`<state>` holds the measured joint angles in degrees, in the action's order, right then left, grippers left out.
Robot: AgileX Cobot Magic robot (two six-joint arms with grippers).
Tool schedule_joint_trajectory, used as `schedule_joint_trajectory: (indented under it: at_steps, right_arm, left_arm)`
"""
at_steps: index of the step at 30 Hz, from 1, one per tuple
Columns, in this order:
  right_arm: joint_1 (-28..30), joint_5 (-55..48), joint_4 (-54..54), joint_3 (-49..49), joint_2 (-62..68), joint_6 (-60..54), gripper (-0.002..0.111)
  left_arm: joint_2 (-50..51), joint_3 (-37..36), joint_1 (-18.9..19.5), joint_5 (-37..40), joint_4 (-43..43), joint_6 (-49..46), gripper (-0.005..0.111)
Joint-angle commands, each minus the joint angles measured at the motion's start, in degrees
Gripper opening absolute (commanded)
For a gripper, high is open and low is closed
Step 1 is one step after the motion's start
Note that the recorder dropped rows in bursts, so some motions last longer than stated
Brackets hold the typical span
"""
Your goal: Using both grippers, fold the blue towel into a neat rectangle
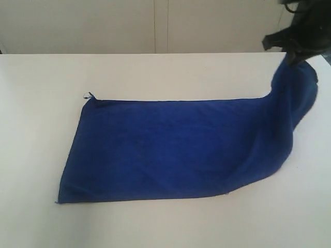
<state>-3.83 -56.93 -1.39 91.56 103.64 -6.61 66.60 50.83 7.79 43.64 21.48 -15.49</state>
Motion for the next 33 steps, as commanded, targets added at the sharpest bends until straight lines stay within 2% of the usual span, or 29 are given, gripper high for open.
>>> schedule_joint_trajectory:
  at_steps: [1,8,15,21,27,29,33]
  right_arm:
    - [-8.4,-2.8,-2.0,4.7,-0.9,-1.8,0.000]
    - [-21.2,-4.3,-10.1,12.4,2.9,-6.1,0.000]
    - [-35.2,1.4,-16.2,20.6,15.6,-7.6,0.000]
    - [-40.8,9.8,-20.1,23.7,28.8,-6.7,0.000]
    - [-42.3,12.2,-21.7,25.0,32.9,-6.7,0.001]
    - [-42.3,12.2,-22.1,25.2,32.7,-6.7,0.009]
    - [-42.3,10.2,-22.3,26.3,30.9,-6.7,0.038]
  left_arm:
    - [-0.6,0.0,0.1,0.5,1.0,-0.1,0.000]
    - [-0.6,0.0,0.1,0.5,1.0,-0.1,0.000]
    - [-0.6,0.0,0.1,0.5,1.0,-0.1,0.000]
    - [-0.6,0.0,0.1,0.5,1.0,-0.1,0.000]
    - [-0.6,0.0,0.1,0.5,1.0,-0.1,0.000]
    - [-0.6,0.0,0.1,0.5,1.0,-0.1,0.000]
    - [-0.6,0.0,0.1,0.5,1.0,-0.1,0.000]
